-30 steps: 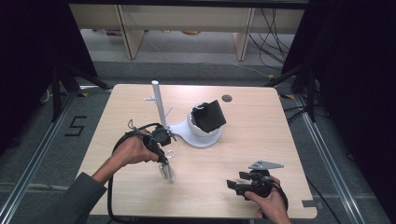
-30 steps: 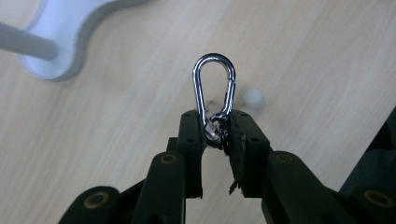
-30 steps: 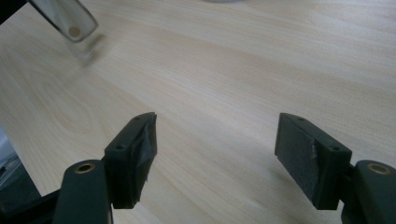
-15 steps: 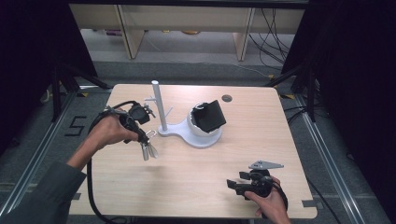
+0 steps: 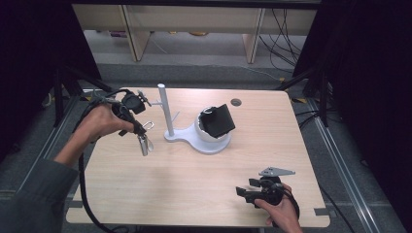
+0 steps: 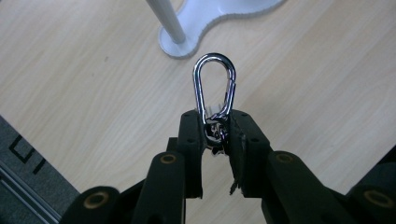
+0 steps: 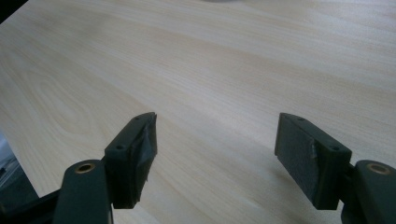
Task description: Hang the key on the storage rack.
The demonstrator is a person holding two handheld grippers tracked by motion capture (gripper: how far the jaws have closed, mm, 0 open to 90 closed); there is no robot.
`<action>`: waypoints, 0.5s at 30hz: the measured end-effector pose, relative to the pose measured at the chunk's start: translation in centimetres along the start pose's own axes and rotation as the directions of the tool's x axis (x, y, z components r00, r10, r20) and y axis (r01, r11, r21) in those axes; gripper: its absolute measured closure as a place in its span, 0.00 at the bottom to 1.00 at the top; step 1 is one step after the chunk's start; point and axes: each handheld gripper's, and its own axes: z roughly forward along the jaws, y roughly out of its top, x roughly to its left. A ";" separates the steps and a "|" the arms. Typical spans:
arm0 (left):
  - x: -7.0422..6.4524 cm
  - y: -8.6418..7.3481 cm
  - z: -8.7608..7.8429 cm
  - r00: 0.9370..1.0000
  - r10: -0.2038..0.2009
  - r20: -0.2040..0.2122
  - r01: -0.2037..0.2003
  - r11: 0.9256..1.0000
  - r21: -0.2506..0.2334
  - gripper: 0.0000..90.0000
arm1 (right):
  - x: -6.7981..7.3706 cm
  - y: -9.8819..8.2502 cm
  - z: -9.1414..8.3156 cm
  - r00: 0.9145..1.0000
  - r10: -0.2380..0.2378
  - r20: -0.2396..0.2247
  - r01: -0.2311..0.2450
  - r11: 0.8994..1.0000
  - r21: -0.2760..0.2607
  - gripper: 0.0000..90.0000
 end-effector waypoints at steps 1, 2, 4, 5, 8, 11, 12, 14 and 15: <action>0.1 0.1 -0.1 1.000 -0.004 0.000 0.004 1.000 0.000 0.83 | 0.0 0.0 0.0 1.000 -0.002 -0.002 0.002 1.000 0.000 0.34; 0.3 0.2 -0.3 1.000 -0.005 0.003 0.005 1.000 -0.002 0.83 | 0.0 0.0 0.0 1.000 -0.003 -0.001 0.003 1.000 -0.001 0.34; 0.7 0.4 -0.7 1.000 -0.010 -0.006 0.010 1.000 -0.012 0.83 | 0.0 0.0 0.0 1.000 -0.001 0.000 0.001 1.000 0.000 0.34; 0.9 0.7 -0.9 1.000 -0.027 -0.008 0.027 0.999 -0.023 0.83 | 0.0 0.0 0.0 1.000 0.000 0.001 0.000 1.000 0.001 0.34; 1.2 0.9 -1.2 0.999 -0.033 -0.012 0.032 0.999 -0.029 0.83 | 0.0 0.0 0.0 1.000 -0.003 0.001 0.003 1.000 -0.001 0.34; 1.5 1.2 -1.7 0.999 -0.043 -0.007 0.043 0.998 -0.047 0.84 | 0.0 0.0 0.0 1.000 -0.002 0.000 0.002 1.000 0.001 0.34; 1.6 1.3 -1.8 0.999 -0.049 -0.001 0.049 0.997 -0.055 0.83 | 0.0 0.0 0.0 1.000 -0.002 0.000 0.002 1.000 0.000 0.34; 1.9 1.5 -1.9 0.999 -0.044 -0.014 0.043 0.998 -0.051 0.83 | 0.0 0.0 0.0 1.000 -0.002 0.000 0.002 1.000 -0.002 0.34; 1.9 1.6 -1.9 0.998 -0.056 -0.015 0.056 0.997 -0.050 0.83 | 0.0 0.0 0.0 1.000 -0.002 0.001 0.002 1.000 0.000 0.34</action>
